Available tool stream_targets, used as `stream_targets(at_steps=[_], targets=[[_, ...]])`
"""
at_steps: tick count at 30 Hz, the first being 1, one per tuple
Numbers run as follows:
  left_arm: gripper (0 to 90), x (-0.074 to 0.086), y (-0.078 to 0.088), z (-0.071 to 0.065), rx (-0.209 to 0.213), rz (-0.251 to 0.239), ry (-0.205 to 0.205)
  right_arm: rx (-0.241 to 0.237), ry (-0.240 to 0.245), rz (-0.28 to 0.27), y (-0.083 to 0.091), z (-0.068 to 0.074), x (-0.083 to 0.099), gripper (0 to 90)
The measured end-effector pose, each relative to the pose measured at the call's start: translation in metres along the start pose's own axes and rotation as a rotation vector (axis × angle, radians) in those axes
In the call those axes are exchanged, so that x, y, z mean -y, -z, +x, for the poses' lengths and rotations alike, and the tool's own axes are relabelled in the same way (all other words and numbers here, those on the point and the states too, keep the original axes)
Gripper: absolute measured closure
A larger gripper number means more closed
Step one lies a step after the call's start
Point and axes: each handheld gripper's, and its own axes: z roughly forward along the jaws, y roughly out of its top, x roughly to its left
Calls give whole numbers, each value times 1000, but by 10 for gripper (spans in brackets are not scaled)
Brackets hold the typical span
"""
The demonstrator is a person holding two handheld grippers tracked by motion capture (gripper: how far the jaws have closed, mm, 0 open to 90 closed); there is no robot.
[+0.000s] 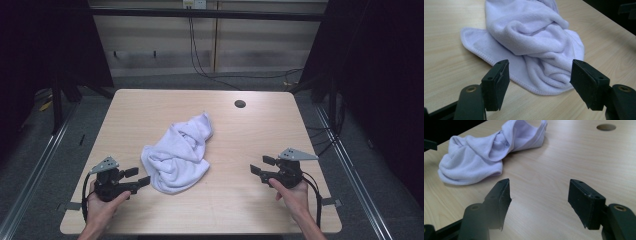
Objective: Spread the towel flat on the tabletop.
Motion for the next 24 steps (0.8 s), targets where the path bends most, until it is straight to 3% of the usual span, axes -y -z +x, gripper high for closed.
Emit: stream_targets(at_steps=[6, 10, 12, 13, 15, 17, 20, 21, 22, 24], targets=[[336, -4, -4, 5, -10, 11, -2, -3, 11, 9, 0, 4, 0, 334], [372, -17, -10, 2, 9, 23, -76, -12, 30, 25, -1, 5, 0, 336], [374, -20, -11, 3, 24, 16, -82, -20, 36, 32, -1, 6, 1, 337], [430, -27, -13, 5, 27, 1, -91, -32, 54, 52, -1, 9, 1, 340], [460, -35, -15, 7, 37, -10, -89, -25, 70, 65, -1, 12, 3, 340], [513, -44, -18, 8, 38, -20, -96, -46, 68, 71, 1, 12, 3, 340], [520, -55, -23, 11, 35, -30, -93, -69, 71, 72, 1, 11, 3, 339], [529, -60, -26, 13, 38, -31, -91, -96, 76, 72, 1, 9, 3, 339], [528, -69, -35, 17, 67, -30, -75, -99, 75, 75, 0, 9, 3, 340], [531, -73, -41, 19, 73, -23, -78, -110, 67, 79, -2, 7, 3, 339]])
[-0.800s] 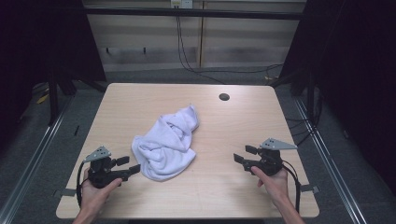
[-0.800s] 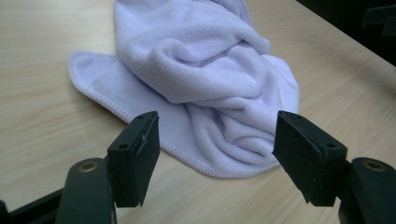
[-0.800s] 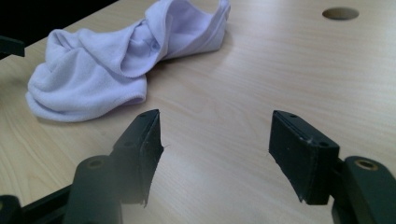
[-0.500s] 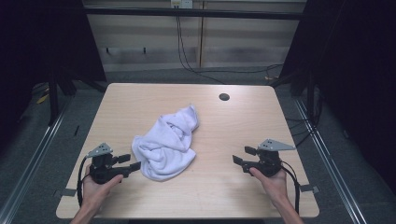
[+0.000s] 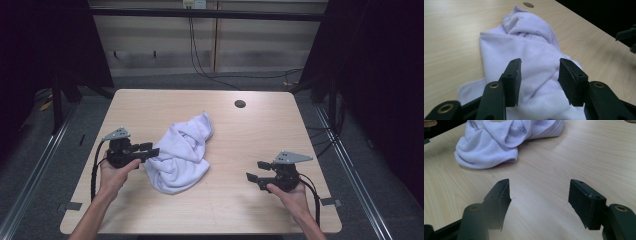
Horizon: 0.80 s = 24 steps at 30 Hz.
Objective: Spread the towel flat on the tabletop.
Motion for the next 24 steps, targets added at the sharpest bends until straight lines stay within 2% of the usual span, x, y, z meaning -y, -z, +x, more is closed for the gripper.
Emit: stream_targets(at_steps=[1, 2, 3, 4, 5, 6, 7, 8, 9, 11, 13, 16, 20, 21, 23, 24], targets=[[531, -3, -13, 4, -1, 21, 7, 2, -2, 3, -1, 0, 0, 339], [525, -3, -13, 4, -1, 21, 7, 2, -2, 3, -1, 0, 0, 339], [525, -2, -21, 6, 6, 32, 21, 2, 4, 6, -2, 0, 0, 339], [500, 0, -29, 7, 1, 46, 25, 6, 3, 9, -3, 0, 0, 337], [436, 6, -42, 7, 4, 76, 34, 7, 6, 12, -3, 0, 1, 334], [398, 6, -42, 7, 4, 76, 34, 7, 9, 12, -3, 1, 1, 333], [376, 14, -58, 5, 6, 138, 24, 14, 10, 14, -2, 1, 1, 330], [377, 14, -58, 5, 6, 138, 24, 14, 10, 14, -2, 1, 1, 330], [424, 18, -64, 0, 15, 170, -8, 10, 8, 14, -2, 1, 2, 327], [543, 20, -63, -4, 22, 195, -27, 7, 11, 19, -2, 0, 3, 325], [609, 24, -62, -8, 17, 193, -36, 4, 15, 26, -2, 0, 4, 325], [630, 28, -60, -12, 33, 196, -27, -4, 12, 38, -4, 1, 4, 325], [636, 33, -58, -23, 62, 209, -41, -19, 18, 46, -6, 3, 3, 325], [636, 36, -55, -32, 80, 222, -57, -25, 23, 50, -7, 4, 3, 326], [636, 39, -54, -36, 92, 227, -65, -12, 25, 45, -7, 6, 2, 328], [635, 41, -53, -41, 106, 228, -64, -5, 25, 37, -8, 6, 2, 361]])
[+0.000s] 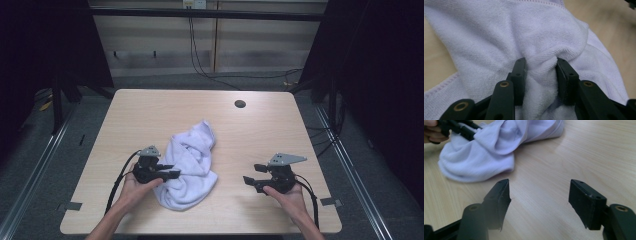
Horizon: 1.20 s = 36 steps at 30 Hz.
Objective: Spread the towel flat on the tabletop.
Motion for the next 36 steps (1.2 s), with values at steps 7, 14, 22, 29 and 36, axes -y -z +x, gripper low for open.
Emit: stream_targets(at_steps=[7, 14, 22, 29, 36], targets=[[634, 16, 1, -28, 41, -2, -17, -3, 7, 1, -2, 6, -2, 406], [635, 26, 4, -55, 97, 34, -59, -19, 43, 20, -10, 14, -6, 437], [558, 11, 16, -47, 117, -45, -56, -58, 72, 3, -31, 19, -36, 444], [541, -17, 18, -22, 98, -148, -3, -110, 133, 6, -65, 28, -81, 431], [444, -22, 21, -11, 64, -189, 45, -127, 120, 48, -111, 29, -88, 385]])
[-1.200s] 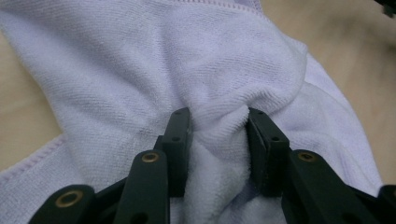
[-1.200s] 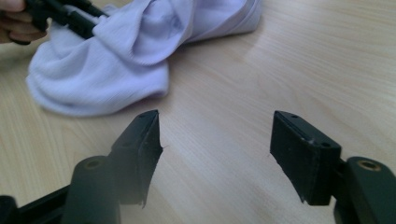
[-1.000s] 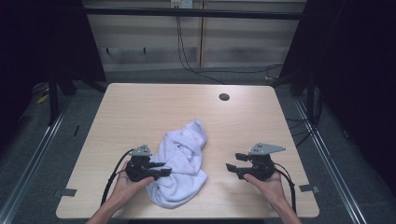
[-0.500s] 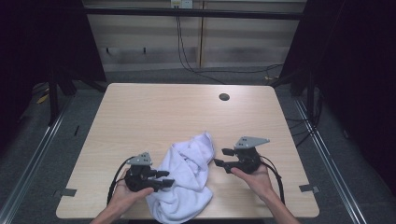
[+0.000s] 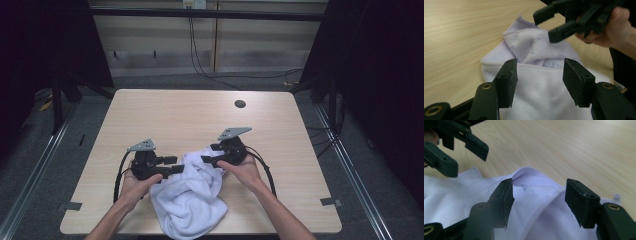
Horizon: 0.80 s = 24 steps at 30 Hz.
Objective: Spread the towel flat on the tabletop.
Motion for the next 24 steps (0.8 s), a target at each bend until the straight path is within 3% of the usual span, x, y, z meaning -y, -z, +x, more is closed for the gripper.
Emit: stream_targets(at_steps=[3, 5, 9, 10, 11, 12, 14, 15, 16, 17, 19, 21, 22, 23, 24], targets=[[422, 4, -6, 5, -76, 41, 2, -16, 7, 45, -13, -2, 4, 341], [405, 7, -11, 10, -86, 58, 14, -62, -10, 50, -16, -6, 6, 332], [336, 10, -24, 19, -110, 102, 28, -70, 1, 72, -22, -5, 12, 337], [323, 13, -32, 23, -130, 133, 24, -67, 1, 94, -27, -3, 16, 401], [312, 13, -32, 23, -130, 133, 24, -67, 2, 100, -28, -3, 17, 465], [312, 15, -35, 24, -118, 145, 25, -67, 2, 100, -28, -3, 17, 465], [294, 19, -40, 22, -113, 198, 9, -30, -14, 97, -27, 1, 21, 690], [304, 21, -41, 21, -110, 184, 8, -28, -15, 95, -26, 1, 21, 725], [310, 21, -42, 20, -103, 183, 10, 7, -13, 104, -24, 2, 21, 760], [315, 21, -43, 18, -78, 191, 10, 21, -18, 103, -23, 2, 22, 776], [382, 21, -44, 17, -66, 193, 5, 15, -34, 100, -21, 0, 23, 777], [497, 22, -48, 15, -3, 203, -4, -7, -62, 86, -16, -5, 27, 835], [581, 22, -48, 15, -3, 203, -4, -7, -62, 86, -16, -5, 27, 835], [581, 23, -50, 14, 10, 207, -12, -19, -69, 76, -15, -6, 29, 849], [662, 23, -50, 13, 32, 208, -17, -27, -74, 76, -14, -7, 30, 866]])
